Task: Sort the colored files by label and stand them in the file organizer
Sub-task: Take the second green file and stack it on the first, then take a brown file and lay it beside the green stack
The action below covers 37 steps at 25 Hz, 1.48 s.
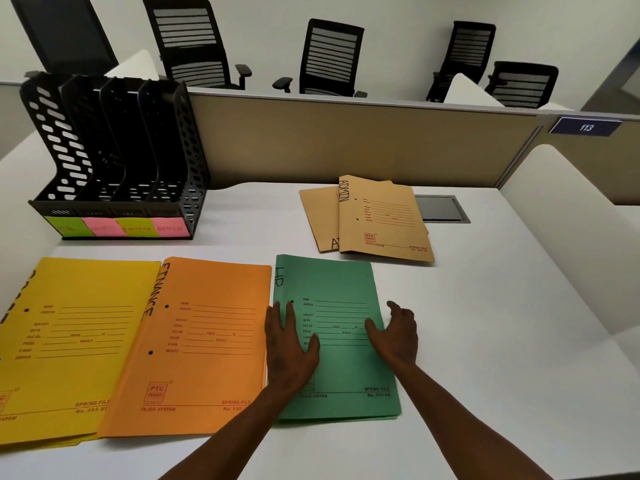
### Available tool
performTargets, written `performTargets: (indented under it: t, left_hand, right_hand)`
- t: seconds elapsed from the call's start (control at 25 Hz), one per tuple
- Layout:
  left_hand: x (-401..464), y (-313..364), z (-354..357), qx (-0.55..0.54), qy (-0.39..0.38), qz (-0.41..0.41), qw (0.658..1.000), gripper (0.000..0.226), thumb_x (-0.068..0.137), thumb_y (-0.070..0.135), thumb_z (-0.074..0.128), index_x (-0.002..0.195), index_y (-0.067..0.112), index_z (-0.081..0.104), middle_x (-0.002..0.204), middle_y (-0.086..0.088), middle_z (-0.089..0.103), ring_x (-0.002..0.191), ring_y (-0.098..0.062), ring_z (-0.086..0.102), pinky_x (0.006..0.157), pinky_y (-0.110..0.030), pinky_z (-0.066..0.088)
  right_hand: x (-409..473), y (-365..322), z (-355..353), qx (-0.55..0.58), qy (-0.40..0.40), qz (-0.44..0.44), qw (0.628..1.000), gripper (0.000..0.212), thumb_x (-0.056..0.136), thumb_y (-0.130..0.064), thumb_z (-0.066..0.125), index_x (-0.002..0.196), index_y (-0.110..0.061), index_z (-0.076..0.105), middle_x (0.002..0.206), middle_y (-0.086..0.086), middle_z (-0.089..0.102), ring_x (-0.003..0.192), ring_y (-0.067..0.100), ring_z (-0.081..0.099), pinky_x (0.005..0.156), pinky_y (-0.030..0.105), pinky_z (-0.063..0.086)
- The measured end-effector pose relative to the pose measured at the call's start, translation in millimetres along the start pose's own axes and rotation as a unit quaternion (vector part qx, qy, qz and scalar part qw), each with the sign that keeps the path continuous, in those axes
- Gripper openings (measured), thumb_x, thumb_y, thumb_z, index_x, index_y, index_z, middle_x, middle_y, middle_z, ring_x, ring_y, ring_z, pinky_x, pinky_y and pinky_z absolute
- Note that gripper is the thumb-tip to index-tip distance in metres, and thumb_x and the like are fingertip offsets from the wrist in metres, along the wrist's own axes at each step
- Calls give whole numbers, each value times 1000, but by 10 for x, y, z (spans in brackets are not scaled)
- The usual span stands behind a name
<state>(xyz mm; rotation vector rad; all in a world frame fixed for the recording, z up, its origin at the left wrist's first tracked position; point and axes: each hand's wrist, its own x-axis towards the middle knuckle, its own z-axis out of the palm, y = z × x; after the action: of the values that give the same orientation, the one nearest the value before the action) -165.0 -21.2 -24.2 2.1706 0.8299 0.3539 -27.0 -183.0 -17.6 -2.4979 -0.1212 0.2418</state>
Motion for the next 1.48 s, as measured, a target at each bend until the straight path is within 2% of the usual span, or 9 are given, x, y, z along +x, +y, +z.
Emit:
performTargets:
  t: [0.12, 0.28, 0.44, 0.6, 0.84, 1.0, 1.2, 1.32, 1.48]
  left_hand:
    - [163, 145, 72, -9, 6, 18, 1000, 85, 87, 30, 69, 156, 13, 21, 164, -8, 11, 152, -24, 2, 123, -44, 18]
    - [509, 432, 257, -2, -17, 43, 999, 83, 88, 33, 67, 156, 14, 22, 161, -8, 21, 152, -24, 5, 122, -39, 16]
    - [955, 754, 435, 10, -43, 49, 998, 80, 89, 37, 66, 154, 13, 26, 157, -13, 28, 148, -27, 17, 120, -42, 25]
    - [1376, 987, 648, 25, -86, 31, 995, 80, 90, 39, 64, 155, 14, 24, 158, -12, 26, 146, -27, 22, 116, -38, 28]
    - [1846, 1105, 952, 25, -126, -17, 992, 85, 91, 46, 63, 156, 13, 20, 158, -14, 29, 147, -30, 25, 118, -44, 29]
    - [2029, 1162, 1023, 13, -114, -67, 991, 85, 90, 46, 64, 155, 12, 22, 153, -12, 38, 141, -32, 35, 115, -46, 35]
    - [2091, 1243, 1106, 19, -80, -86, 993, 79, 90, 47, 63, 151, 8, 31, 141, -14, 51, 129, -32, 49, 105, -45, 46]
    - [2059, 1273, 1176, 38, -54, -93, 994, 67, 87, 52, 64, 135, 8, 49, 127, -13, 60, 117, -31, 56, 95, -43, 51]
    - [1933, 1394, 1247, 0, -69, -97, 993, 56, 82, 55, 69, 117, 11, 65, 113, -6, 69, 106, -26, 64, 91, -40, 55]
  right_hand:
    - [190, -31, -106, 10, 10, -12, 1000, 73, 81, -46, 70, 143, -16, 45, 135, 13, 50, 124, 29, 49, 96, 40, 47]
    - [549, -53, -312, 0, 25, -21, 999, 74, 81, -45, 70, 143, -15, 44, 135, 13, 50, 125, 30, 48, 97, 39, 45]
    - [939, -57, -500, -38, 21, -44, 998, 79, 82, -48, 69, 146, -16, 37, 139, 15, 47, 129, 33, 44, 101, 43, 44]
    - [1407, 27, -655, -79, -4, -33, 996, 86, 83, -53, 66, 150, -14, 28, 148, 17, 37, 135, 36, 36, 106, 48, 41]
    - [2006, 200, -743, -125, -67, -15, 990, 94, 83, -60, 63, 153, -15, 19, 149, 23, 32, 141, 40, 28, 106, 52, 38]
    - [2227, 247, -697, -100, -92, -4, 991, 94, 77, -66, 60, 148, -13, 26, 133, 18, 51, 126, 40, 48, 100, 49, 47]
    - [2361, 255, -689, -55, -21, 34, 998, 83, 86, -63, 57, 142, -5, 39, 131, 19, 55, 122, 38, 51, 99, 45, 44]
    - [2431, 337, -781, -6, 1, 64, 998, 70, 89, -62, 55, 130, -5, 54, 125, 16, 62, 116, 35, 58, 96, 41, 47]
    - [2414, 452, -902, 61, 16, 94, 994, 65, 85, -56, 65, 126, -8, 53, 122, 14, 63, 112, 34, 60, 94, 42, 50]
